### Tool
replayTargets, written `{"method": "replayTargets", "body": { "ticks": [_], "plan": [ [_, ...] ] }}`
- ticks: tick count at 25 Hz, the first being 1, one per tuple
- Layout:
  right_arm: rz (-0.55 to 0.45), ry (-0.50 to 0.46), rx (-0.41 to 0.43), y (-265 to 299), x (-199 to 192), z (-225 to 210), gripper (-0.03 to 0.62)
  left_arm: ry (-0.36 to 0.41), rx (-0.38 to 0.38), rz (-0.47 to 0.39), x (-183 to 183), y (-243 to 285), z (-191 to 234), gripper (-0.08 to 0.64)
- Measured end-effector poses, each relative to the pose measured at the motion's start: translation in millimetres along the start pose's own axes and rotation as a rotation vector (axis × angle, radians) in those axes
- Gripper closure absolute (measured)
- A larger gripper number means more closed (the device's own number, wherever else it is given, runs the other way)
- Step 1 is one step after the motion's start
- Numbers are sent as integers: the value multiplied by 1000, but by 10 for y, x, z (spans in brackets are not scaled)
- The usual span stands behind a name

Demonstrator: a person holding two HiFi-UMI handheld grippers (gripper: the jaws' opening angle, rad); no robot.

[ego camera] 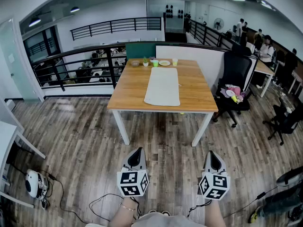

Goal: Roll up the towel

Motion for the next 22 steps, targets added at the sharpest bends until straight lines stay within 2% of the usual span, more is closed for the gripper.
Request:
{"method": "replayTargets", "body": {
  "ticks": [7,12,18,22],
  "plan": [
    [-6,11,27,18,74,29,592,6,18,-4,66,-49,29,558],
    [-14,101,45,73,57,30,591,8,12,14,66,-48,29,557],
    [-14,78,50,96,59,73,591,-8,21,28,54,-47,81,557],
    [-18,86,58,127,89,56,551,-5,14,24,95,-15,59,537]
  ]
}}
Point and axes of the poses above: the fingertips, and each gripper's own axes: y forward along the fingers, z to its left, x out of its top, the point moved 5 cm from there along -y, backward along the fingers, and after that the axes turned 14 degrees about -z, right-handed, at the moved point
